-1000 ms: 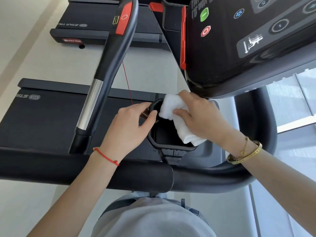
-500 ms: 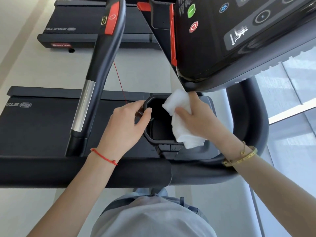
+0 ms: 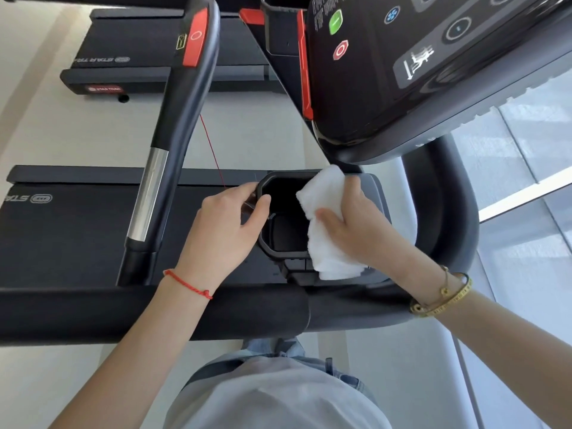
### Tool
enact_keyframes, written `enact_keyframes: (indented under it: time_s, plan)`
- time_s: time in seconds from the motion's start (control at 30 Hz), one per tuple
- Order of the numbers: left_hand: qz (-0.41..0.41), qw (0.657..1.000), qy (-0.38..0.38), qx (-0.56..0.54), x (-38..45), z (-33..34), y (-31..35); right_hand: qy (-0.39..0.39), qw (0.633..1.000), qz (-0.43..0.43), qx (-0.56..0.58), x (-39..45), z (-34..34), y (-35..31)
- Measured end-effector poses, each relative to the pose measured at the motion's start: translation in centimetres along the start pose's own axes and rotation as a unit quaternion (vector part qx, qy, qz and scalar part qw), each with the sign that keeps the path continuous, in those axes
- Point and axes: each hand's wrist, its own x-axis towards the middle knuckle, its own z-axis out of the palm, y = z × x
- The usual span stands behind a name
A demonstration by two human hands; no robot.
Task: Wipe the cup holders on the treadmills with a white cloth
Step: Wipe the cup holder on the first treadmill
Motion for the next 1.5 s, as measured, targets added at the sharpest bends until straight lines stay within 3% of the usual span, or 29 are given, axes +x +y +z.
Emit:
enact_keyframes:
  time_s: [0.23, 0.4, 0.6, 0.73, 0.83, 0.93, 1.3, 1.5]
  plan:
    - [-0.019, 1.0, 0.009, 0.022, -0.1, 0.2, 0.0, -0.028, 0.978, -0.091, -0.186, 3.2, -1.2, -0.9]
    - [-0.026, 0.999, -0.001, 0.027, -0.3, 0.0, 0.0, -0.02, 0.928, -0.22, -0.301, 4.9, -1.0, -2.2]
    - [-0.036, 0.999, -0.003, 0.006, -0.3, -0.1, -0.3, -0.07, 0.915, -0.287, -0.274, 6.3, -1.1, -3.2]
    - [-0.032, 0.999, 0.0, -0.006, -0.3, -0.1, -0.4, 0.004, 0.923, -0.255, -0.289, 5.3, -0.4, -2.3]
    - [-0.034, 0.999, 0.003, -0.013, -0.3, -0.1, -0.5, 0.047, 0.95, -0.199, -0.237, 3.6, -0.6, -0.9]
    - [-0.027, 1.0, -0.003, -0.008, -0.2, 0.0, -0.6, 0.035, 0.978, -0.144, -0.147, 2.4, -0.6, -0.1]
    - [0.026, 0.995, -0.092, 0.027, 1.1, -1.1, -0.2, 0.036, 0.997, 0.056, 0.048, -2.5, 1.1, 0.4]
    - [0.046, 0.99, -0.129, 0.033, 2.2, -1.9, -0.3, 0.032, 0.997, 0.073, 0.023, -0.2, 0.6, -0.7]
